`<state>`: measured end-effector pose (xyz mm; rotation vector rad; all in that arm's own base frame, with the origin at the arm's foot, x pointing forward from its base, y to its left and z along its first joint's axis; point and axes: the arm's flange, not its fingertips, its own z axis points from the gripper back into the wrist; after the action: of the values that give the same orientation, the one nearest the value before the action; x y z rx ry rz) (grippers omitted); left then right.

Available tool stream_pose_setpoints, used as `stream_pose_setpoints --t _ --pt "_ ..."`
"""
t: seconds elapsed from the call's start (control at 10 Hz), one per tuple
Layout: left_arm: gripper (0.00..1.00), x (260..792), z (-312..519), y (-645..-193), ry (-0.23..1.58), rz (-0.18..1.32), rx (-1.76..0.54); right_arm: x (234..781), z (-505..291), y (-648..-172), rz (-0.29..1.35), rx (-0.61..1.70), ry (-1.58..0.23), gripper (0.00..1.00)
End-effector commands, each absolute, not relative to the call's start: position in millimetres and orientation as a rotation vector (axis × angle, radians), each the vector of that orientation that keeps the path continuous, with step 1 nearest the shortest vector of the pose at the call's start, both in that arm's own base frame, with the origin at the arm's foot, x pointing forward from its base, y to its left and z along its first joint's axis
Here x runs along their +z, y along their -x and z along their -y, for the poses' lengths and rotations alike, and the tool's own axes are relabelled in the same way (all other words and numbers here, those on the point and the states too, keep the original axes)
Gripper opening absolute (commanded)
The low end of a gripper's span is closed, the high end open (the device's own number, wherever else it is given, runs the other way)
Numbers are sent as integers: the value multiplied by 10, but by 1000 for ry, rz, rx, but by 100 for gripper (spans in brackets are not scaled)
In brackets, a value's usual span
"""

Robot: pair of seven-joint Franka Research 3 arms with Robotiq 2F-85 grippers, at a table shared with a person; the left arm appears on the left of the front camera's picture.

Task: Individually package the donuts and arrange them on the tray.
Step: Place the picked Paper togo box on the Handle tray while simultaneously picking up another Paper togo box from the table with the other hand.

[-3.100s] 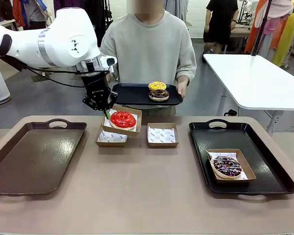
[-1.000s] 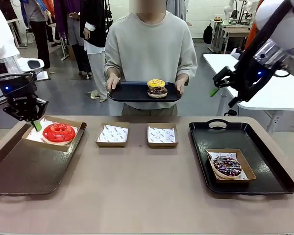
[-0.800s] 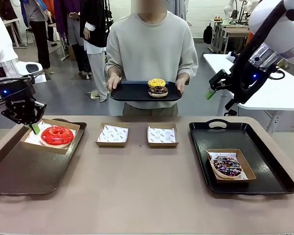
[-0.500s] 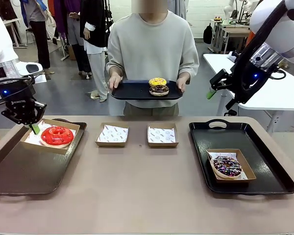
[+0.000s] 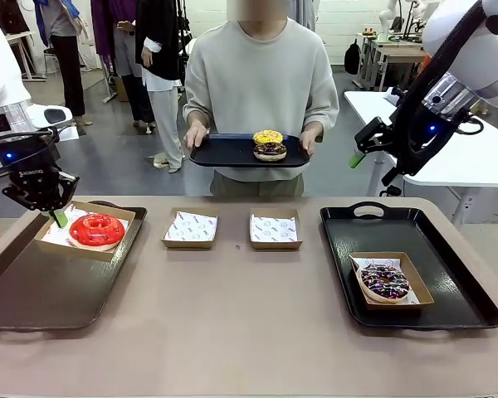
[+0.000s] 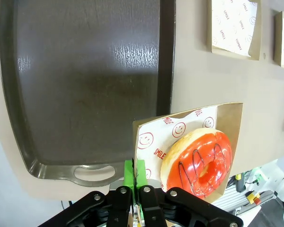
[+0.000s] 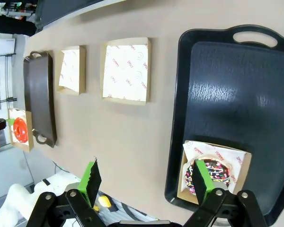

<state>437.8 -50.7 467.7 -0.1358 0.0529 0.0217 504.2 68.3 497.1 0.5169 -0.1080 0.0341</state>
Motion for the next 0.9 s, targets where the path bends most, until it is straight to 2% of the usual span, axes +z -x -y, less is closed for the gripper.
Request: stream_pose_setpoints --t 0.0,0.4,0.8 --pt "1 4635 449 -4373 119 -69 -23 4998 -889 -5186 76 94 -432 100" --pt "1 4259 208 -4229 -10 -57 -29 4909 -1834 -5819 2 149 -153 100" --pt "1 3923 156 -4116 -48 20 -4 4669 -2442 -6187 -22 158 -30 100"
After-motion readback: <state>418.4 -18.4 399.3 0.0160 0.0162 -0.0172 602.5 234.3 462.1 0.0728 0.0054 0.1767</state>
